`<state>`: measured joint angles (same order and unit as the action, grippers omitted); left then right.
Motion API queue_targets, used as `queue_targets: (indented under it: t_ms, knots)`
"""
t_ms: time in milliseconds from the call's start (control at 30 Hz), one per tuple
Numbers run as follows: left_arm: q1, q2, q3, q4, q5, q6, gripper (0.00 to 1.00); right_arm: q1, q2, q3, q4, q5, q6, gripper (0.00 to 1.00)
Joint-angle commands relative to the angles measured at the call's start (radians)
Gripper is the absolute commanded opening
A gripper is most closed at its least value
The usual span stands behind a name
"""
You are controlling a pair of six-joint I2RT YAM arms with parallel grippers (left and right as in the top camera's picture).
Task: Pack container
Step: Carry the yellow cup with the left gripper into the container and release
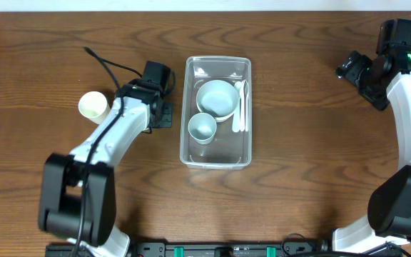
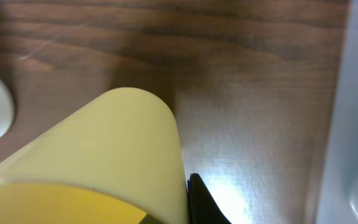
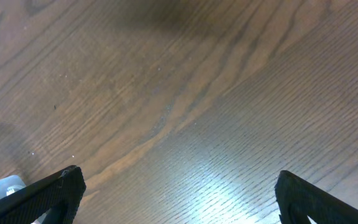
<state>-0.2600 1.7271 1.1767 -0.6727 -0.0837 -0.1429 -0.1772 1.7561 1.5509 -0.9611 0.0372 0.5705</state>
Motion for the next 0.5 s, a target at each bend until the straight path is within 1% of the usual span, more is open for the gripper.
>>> queue_targets:
  t_ms: [0,167,300,467]
  knots:
    - [-0.005,-0.138,0.027,-0.035,0.014,-0.039,0.06,0.001,0.0,-0.003,0.0,0.004,0.012,0.99]
    - [-0.056,-0.345,0.039,-0.068,0.107,-0.039,0.06,0.001,0.0,-0.003,0.0,0.004,0.012,0.99]
    - [-0.151,-0.483,0.039,-0.062,0.137,-0.039,0.06,0.001,0.0,-0.003,0.0,0.004,0.012,0.99]
    - [-0.303,-0.54,0.039,-0.043,0.136,-0.034,0.06,0.001,0.0,-0.003,-0.001,0.004,0.012,0.99]
